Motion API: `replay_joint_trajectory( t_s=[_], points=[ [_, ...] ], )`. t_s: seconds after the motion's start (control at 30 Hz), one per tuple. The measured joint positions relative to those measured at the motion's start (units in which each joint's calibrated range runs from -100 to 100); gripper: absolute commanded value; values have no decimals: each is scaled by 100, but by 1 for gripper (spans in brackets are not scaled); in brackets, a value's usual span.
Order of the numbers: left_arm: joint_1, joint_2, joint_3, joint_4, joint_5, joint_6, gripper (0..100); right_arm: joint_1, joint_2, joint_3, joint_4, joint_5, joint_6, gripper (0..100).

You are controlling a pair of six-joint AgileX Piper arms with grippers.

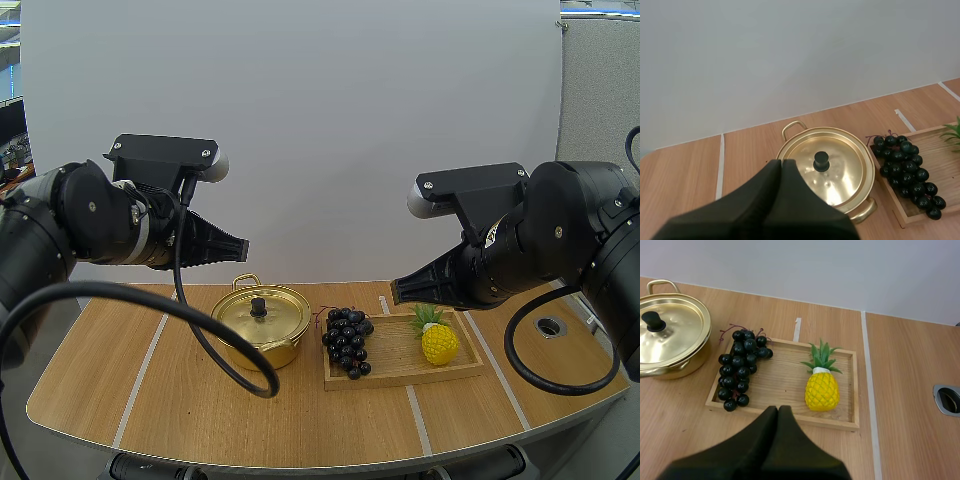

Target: Open the pot, put the pineapple inside, and close it

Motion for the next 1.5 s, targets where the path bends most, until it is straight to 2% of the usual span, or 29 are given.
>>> replay_joint_trajectory(
  t_s=[0.1, 0.13, 0.17, 0.2, 0.23, 0.27, 0.5, 0.6, 0.8, 1.13, 1.37, 1.5],
  points=[
    [0, 24, 0, 0, -34, 0, 60, 0, 0, 0, 0, -36, 0, 58],
    [0, 24, 0, 0, -50, 0, 76, 0, 0, 0, 0, -36, 0, 75],
    [0, 24, 0, 0, -69, 0, 83, 0, 0, 0, 0, -36, 3, 82],
    [0, 24, 0, 0, -69, 0, 100, 0, 0, 0, 0, -54, 3, 94],
    [0, 24, 0, 0, -68, 0, 100, 0, 0, 0, 0, -53, 3, 94],
    [0, 24, 0, 0, -68, 0, 100, 0, 0, 0, 0, -53, 3, 100],
    [0, 24, 0, -10, -85, 7, 100, 0, 0, 0, -5, -226, 13, 100],
    [0, 33, 0, -10, 406, 741, 100, 0, 0, 0, -5, -638, 23, 100],
    [0, 61, 0, -72, 500, 1272, 100, 0, 0, 0, -5, -671, 23, 100],
    [0, 1083, 0, -1532, 603, 2659, 100, 0, 0, 0, -5, -671, 23, 100],
    [0, 2036, -195, -1685, 511, 2977, 100, 0, 0, 0, -5, -671, 23, 100],
    [0, 2192, -258, -1685, 500, 3095, 100, 0, 0, 0, -5, -671, 23, 100]
  ],
)
